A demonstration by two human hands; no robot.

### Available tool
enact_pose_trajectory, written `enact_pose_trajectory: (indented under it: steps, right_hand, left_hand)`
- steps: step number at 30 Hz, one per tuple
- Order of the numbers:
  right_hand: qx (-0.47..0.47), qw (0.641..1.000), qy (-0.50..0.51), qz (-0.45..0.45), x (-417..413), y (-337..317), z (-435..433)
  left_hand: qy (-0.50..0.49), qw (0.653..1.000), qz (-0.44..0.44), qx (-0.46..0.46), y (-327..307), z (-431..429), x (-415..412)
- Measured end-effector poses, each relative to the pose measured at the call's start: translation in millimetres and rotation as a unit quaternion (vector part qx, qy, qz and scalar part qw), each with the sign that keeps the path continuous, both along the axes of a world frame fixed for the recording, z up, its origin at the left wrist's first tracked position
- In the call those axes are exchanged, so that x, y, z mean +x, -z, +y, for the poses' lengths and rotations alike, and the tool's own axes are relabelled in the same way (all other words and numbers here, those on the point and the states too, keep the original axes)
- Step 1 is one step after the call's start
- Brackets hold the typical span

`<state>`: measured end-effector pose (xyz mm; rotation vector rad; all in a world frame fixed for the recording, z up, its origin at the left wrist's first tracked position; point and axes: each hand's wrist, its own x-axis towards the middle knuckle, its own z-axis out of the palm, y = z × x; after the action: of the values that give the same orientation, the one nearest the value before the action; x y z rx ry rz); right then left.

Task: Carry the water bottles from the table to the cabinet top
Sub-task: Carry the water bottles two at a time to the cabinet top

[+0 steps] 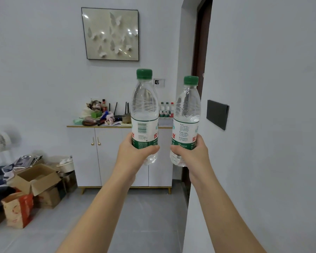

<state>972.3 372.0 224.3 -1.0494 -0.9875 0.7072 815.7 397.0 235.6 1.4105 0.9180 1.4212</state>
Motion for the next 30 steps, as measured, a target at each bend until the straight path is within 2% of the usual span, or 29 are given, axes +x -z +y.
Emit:
enact_pose_trajectory:
  steps: [9, 18, 30]
  right_hand:
    - [-0.008, 0.999, 0.045, -0.008, -6, 2, 134]
    - [-0.024, 0.998, 0.056, -0.016, 0, 15, 229]
    - [-0.014, 1.000, 0.023, -0.008, 61, 39, 399]
  left_hand:
    - [0.048, 0.999, -0.001, -0.012, -3, 151, -12]
    - [0.057, 0.998, -0.014, -0.017, 10, 251, -7]
    - [0.028, 1.000, -0.007, -0.009, 34, 410, 59]
